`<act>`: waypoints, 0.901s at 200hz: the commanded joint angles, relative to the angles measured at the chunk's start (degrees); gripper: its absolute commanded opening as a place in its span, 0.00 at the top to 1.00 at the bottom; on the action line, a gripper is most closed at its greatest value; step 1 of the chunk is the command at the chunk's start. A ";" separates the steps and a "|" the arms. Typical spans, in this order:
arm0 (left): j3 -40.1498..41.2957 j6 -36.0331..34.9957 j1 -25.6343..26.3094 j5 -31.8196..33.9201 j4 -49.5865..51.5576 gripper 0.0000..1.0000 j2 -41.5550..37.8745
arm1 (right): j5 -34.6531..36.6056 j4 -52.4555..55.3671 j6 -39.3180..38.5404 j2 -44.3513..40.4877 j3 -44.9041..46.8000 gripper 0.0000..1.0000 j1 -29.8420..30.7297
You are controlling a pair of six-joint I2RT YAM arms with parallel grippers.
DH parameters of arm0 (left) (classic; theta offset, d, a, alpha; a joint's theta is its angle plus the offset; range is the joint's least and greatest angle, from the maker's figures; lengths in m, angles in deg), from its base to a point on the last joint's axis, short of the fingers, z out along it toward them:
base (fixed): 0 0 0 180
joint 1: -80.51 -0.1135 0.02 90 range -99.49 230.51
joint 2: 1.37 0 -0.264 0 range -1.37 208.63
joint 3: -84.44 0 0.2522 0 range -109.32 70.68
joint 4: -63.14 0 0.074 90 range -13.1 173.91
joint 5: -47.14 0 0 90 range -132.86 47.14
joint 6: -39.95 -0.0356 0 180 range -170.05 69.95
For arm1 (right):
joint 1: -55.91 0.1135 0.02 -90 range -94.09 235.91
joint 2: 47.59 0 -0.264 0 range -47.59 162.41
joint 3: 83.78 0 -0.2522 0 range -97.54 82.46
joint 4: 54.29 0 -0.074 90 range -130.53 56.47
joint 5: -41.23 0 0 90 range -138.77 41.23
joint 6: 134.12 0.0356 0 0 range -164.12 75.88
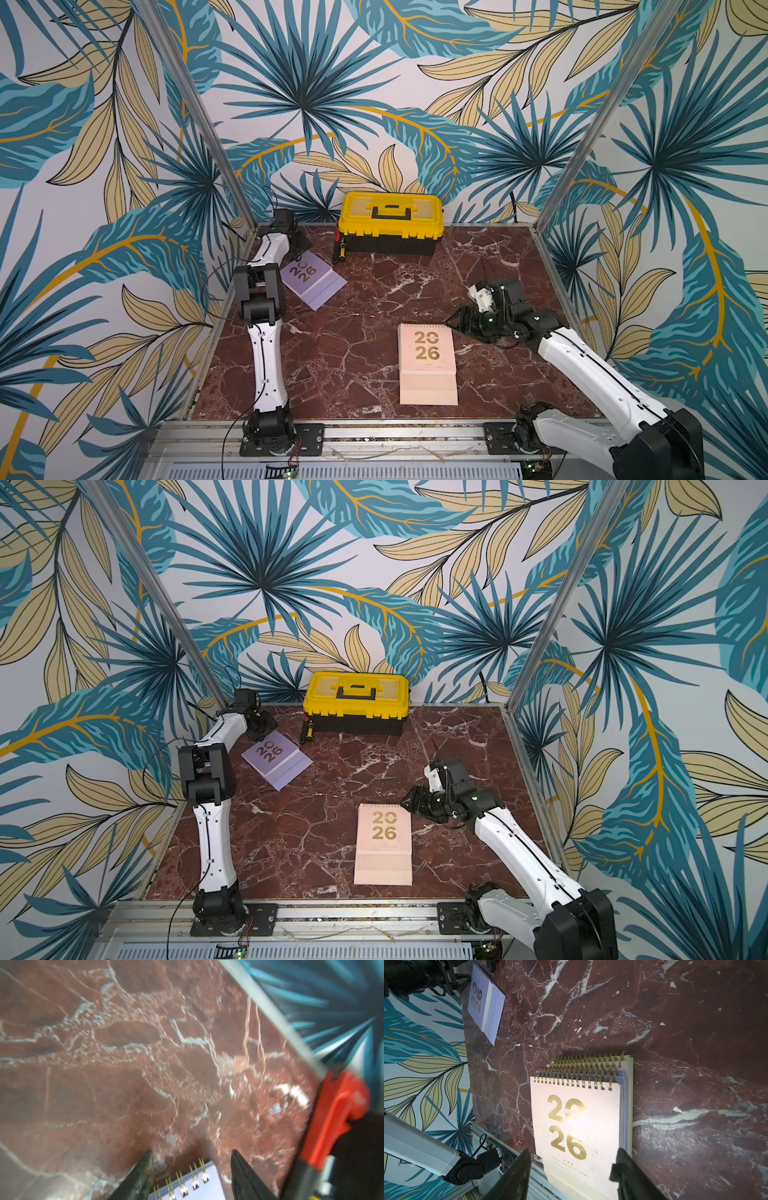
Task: Stack the calendars
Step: Move the calendar to the center of the board.
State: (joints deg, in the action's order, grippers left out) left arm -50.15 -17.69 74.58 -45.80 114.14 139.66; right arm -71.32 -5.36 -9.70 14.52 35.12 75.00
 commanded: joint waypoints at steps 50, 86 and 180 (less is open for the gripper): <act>-3.13 -6.58 2.07 3.51 14.59 0.40 3.97 | 1.07 5.80 -2.84 -6.06 0.88 0.35 -0.98; -1.02 -10.72 5.24 7.82 16.91 0.40 2.60 | 0.29 6.46 -3.64 -6.73 1.15 0.35 -1.42; 17.92 -11.78 9.93 8.41 16.73 0.40 -9.35 | 0.27 6.87 -4.02 -7.99 -0.07 0.35 -1.51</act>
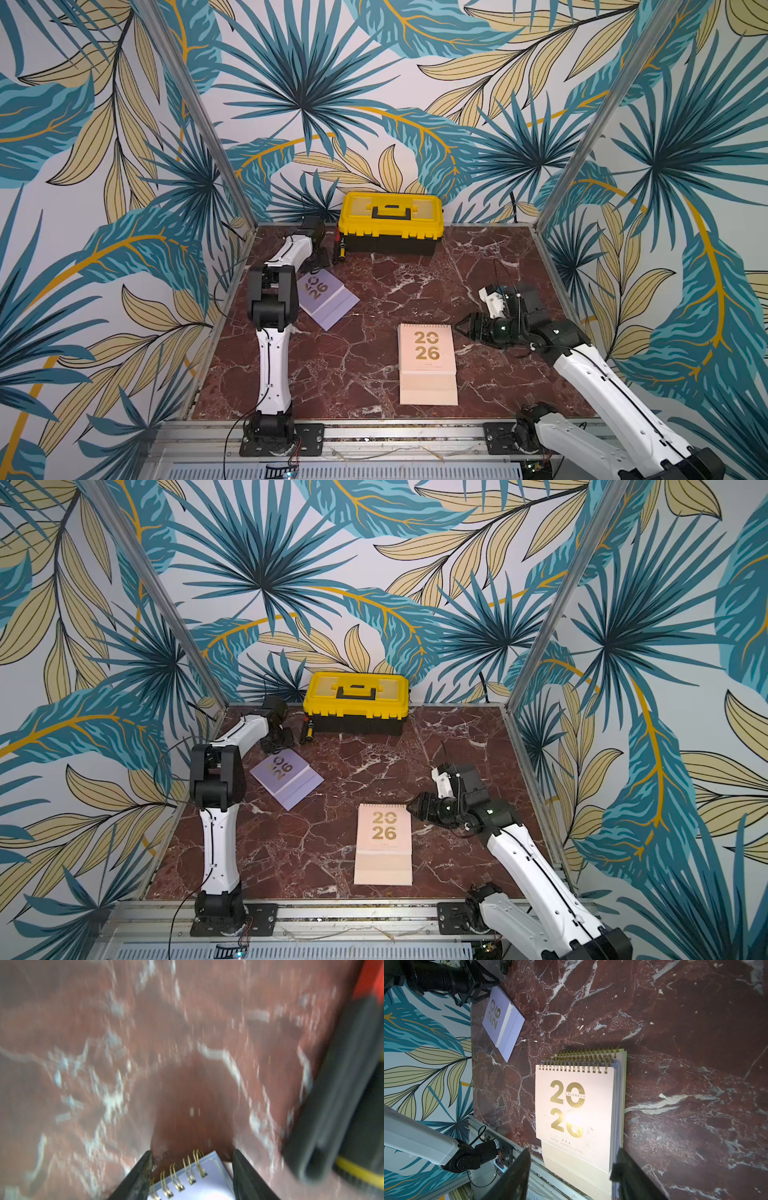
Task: Stack the calendars
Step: Move the calendar to the center of the board.
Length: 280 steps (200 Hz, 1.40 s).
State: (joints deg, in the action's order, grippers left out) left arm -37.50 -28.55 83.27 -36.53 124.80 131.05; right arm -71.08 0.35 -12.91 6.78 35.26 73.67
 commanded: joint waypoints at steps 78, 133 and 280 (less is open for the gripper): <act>18.66 0.60 3.89 -4.80 5.37 0.40 -10.17 | -2.28 0.44 0.63 4.01 -7.00 0.35 -0.01; 24.45 3.05 7.80 -5.00 5.23 0.40 -14.77 | -3.76 -0.82 1.83 4.17 -8.62 0.35 0.38; 51.62 18.60 12.73 -9.26 0.89 0.40 -51.72 | 9.11 -11.08 11.16 40.69 -33.88 0.35 27.71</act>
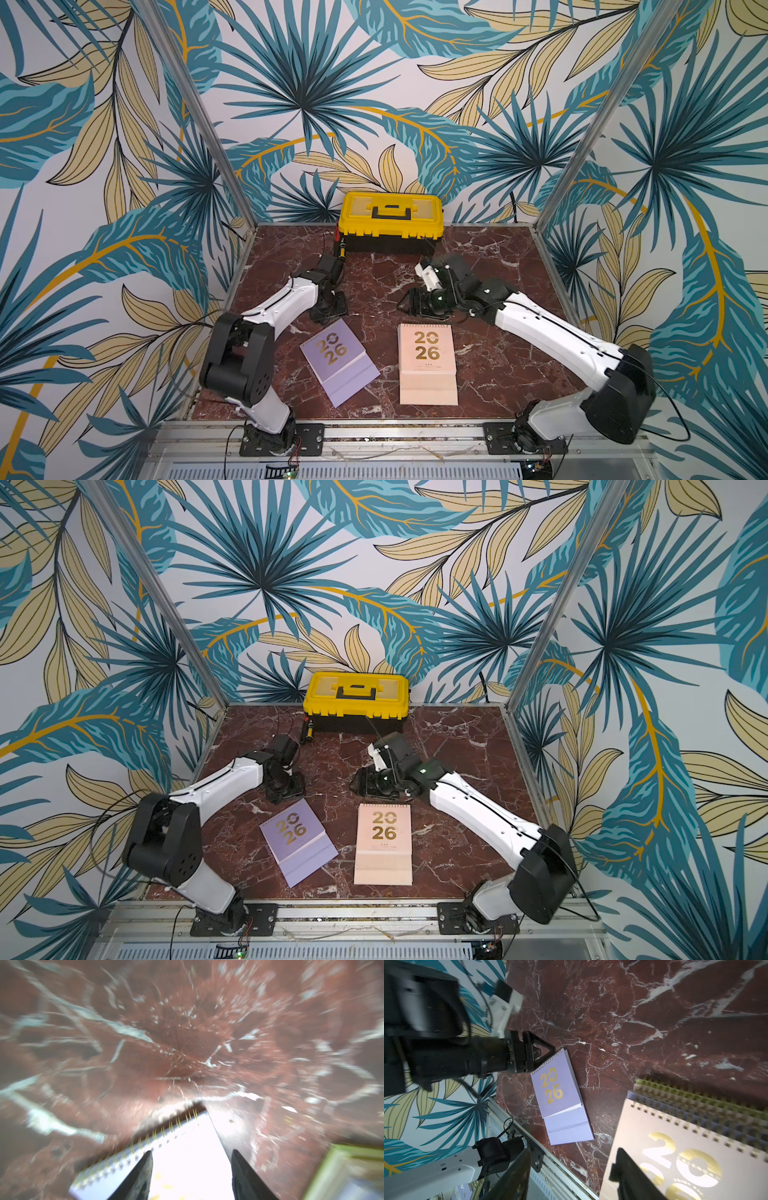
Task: Stack the calendars
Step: Move the calendar to the center of the board, then pick up the calendar at the center of the board.
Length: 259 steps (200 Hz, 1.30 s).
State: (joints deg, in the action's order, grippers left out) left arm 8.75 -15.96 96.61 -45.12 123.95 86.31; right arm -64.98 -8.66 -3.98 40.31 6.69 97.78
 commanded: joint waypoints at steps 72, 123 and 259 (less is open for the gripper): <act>19.86 15.57 -0.27 1.66 11.07 0.60 -24.37 | -1.84 -6.37 3.51 24.63 -14.76 0.35 7.88; 25.20 22.21 1.57 5.34 15.49 0.93 -30.99 | -5.64 -4.74 1.13 30.45 -18.54 0.35 7.80; 28.76 22.43 1.92 -0.07 6.14 1.00 -20.85 | -9.30 0.11 -3.22 37.49 -20.48 0.32 6.69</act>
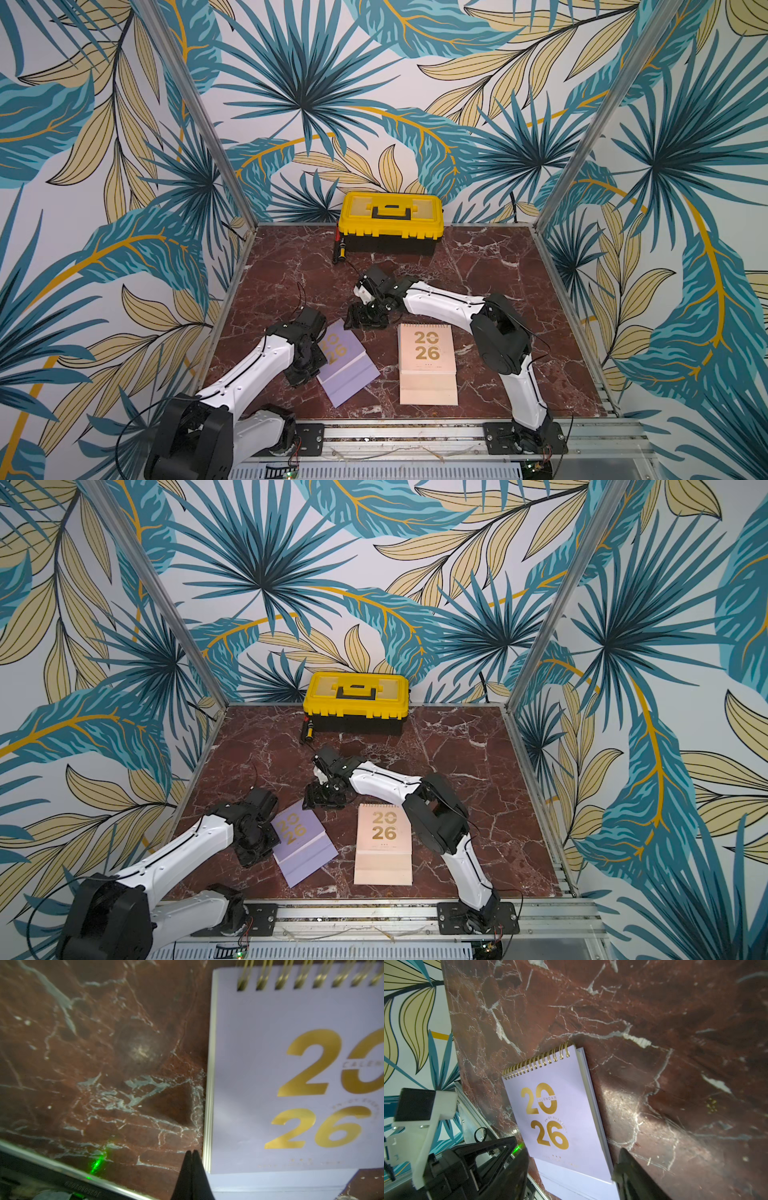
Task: Stack the calendars
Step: Pick up the calendar at the center of the board.
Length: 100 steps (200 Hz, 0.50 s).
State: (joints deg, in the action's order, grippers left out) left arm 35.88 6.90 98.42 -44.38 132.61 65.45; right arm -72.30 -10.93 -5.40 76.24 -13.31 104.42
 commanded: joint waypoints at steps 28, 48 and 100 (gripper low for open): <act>3.98 -0.13 -0.09 -1.17 -3.80 1.00 -0.41 | -2.51 2.34 -1.72 2.64 -0.56 0.32 0.09; 4.43 -0.43 -0.07 -1.51 -5.07 1.00 1.07 | -2.47 2.30 -1.81 2.96 -0.39 0.32 0.09; 3.35 -1.58 -0.07 -1.01 -5.51 1.00 3.76 | -3.62 1.73 -1.63 4.21 0.40 0.32 0.09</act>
State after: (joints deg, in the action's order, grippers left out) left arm 38.81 6.18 98.42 -45.63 129.72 68.10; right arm -74.70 -10.10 -6.45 78.12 -13.33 104.42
